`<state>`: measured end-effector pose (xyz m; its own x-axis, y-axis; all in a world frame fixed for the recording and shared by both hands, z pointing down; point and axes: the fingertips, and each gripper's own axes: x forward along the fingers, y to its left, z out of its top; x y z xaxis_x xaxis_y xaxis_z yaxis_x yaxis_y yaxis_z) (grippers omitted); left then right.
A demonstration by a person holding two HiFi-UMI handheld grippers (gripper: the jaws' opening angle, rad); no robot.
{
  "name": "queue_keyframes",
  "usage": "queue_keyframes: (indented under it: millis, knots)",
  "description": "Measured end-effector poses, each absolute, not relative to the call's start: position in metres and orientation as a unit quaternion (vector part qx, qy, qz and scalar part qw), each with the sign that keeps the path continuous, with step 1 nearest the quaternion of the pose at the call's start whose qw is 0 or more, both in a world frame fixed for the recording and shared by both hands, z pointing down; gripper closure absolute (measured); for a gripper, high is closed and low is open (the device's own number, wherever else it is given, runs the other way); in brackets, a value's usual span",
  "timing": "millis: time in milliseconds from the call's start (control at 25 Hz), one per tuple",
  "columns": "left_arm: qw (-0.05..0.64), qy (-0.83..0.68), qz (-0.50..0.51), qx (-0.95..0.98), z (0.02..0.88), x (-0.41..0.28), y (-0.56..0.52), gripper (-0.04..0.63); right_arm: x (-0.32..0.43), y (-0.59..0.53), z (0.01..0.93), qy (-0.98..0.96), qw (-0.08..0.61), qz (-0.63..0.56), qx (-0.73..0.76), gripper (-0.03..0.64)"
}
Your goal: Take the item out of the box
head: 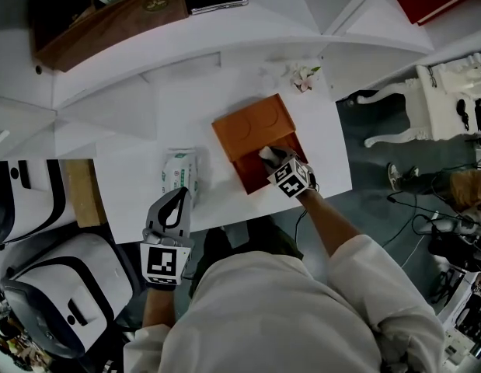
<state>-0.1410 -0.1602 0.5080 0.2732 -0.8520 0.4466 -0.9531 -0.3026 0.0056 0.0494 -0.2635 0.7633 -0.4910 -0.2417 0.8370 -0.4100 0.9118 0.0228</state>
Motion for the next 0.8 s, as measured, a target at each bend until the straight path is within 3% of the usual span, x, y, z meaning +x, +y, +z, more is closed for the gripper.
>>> queue_keyframes:
  millis: [800]
  knots:
    - [0.075,-0.517,0.151,0.839,0.461,-0.111,-0.17,0.591,0.061,-0.277,0.58,-0.899,0.29,0.022,0.327,0.442]
